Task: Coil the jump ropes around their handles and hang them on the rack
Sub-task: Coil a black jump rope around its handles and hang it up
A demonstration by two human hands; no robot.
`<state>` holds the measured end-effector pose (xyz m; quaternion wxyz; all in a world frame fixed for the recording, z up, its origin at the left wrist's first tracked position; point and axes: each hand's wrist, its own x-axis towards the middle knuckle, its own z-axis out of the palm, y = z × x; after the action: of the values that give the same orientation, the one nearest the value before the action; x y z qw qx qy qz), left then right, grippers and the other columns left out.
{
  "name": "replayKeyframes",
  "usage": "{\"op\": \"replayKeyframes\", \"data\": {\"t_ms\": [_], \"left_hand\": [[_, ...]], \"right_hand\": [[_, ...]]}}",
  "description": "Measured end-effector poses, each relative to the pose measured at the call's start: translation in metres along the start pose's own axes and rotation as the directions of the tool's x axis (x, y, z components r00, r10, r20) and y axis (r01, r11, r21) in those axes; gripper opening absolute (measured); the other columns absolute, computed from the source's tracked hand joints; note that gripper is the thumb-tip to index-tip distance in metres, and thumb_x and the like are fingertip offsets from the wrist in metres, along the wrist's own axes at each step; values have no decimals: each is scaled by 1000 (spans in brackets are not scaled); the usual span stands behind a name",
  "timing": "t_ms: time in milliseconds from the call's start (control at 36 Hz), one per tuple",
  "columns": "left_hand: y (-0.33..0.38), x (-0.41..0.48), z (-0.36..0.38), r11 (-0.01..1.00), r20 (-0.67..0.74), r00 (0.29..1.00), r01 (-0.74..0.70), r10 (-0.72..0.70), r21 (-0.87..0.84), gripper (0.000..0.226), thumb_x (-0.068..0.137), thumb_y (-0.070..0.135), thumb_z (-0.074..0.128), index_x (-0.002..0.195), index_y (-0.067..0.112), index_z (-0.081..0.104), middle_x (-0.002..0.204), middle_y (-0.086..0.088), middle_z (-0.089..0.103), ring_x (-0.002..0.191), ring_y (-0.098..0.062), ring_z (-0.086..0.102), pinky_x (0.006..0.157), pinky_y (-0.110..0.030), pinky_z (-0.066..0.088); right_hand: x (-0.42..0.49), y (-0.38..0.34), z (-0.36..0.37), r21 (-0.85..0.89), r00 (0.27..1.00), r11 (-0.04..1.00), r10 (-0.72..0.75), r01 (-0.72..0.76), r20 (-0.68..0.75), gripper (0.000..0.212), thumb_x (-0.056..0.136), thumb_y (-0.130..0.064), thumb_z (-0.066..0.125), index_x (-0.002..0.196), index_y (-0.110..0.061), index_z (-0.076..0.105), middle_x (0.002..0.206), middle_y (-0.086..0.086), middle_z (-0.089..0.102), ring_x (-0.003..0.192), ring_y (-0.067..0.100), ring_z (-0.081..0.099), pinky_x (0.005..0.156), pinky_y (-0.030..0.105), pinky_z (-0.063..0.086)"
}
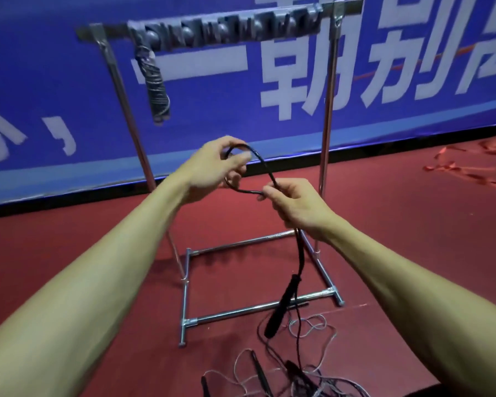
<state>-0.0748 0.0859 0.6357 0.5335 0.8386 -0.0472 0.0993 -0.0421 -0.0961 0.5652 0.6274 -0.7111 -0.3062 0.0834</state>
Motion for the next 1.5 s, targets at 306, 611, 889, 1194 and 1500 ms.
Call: {"op": "replayKeyframes", "data": {"t_ms": [306, 611, 889, 1194, 1500], "left_hand": [[36, -27, -11, 958, 153, 980, -160, 125, 238, 24, 98, 19, 56, 84, 4, 69, 64, -9, 58, 58, -13, 55, 61, -23, 49], [25, -7, -17, 738, -445, 879, -185, -170, -649, 38, 102, 25, 47, 70, 6, 53, 43, 5, 38, 45, -8, 44, 61, -26, 43], [-28, -1, -22, 719, -168, 986, 122, -7, 684, 41, 95, 28, 60, 129, 5, 56, 124, -16, 58, 116, -29, 56, 100, -34, 40], [-14, -12, 37, 897, 287, 955, -191, 76, 399, 21, 96, 21, 59, 84, 9, 72, 60, 1, 54, 56, -9, 46, 58, -24, 39], [-11, -7, 42, 813, 172, 973, -224, 155, 538, 19, 93, 28, 65, 78, 15, 67, 59, 2, 49, 50, -5, 37, 50, -22, 31]], "right_hand": [[-4, -22, -11, -326, 998, 944, -38, 52, 47, 22, 97, -20, 59, 78, -14, 67, 60, -3, 46, 53, 7, 39, 51, 20, 32], [-17, -6, -26, -179, 995, 982, -70, 57, -65, 30, 100, -19, 54, 71, -16, 61, 54, -3, 44, 43, 11, 35, 42, 21, 30], [-15, 4, -37, -499, 982, 850, -186, 169, 16, 24, 98, -23, 59, 82, -11, 72, 55, -14, 55, 56, 0, 49, 57, 14, 33], [-6, 2, -37, -496, 973, 838, -183, 229, 140, 21, 97, -21, 60, 87, -10, 75, 57, -14, 51, 54, 0, 47, 56, 16, 33], [-14, 27, -37, -237, 993, 965, -116, 114, 4, 31, 100, -21, 53, 73, -14, 66, 51, -1, 43, 43, 11, 32, 43, 22, 28]]}}
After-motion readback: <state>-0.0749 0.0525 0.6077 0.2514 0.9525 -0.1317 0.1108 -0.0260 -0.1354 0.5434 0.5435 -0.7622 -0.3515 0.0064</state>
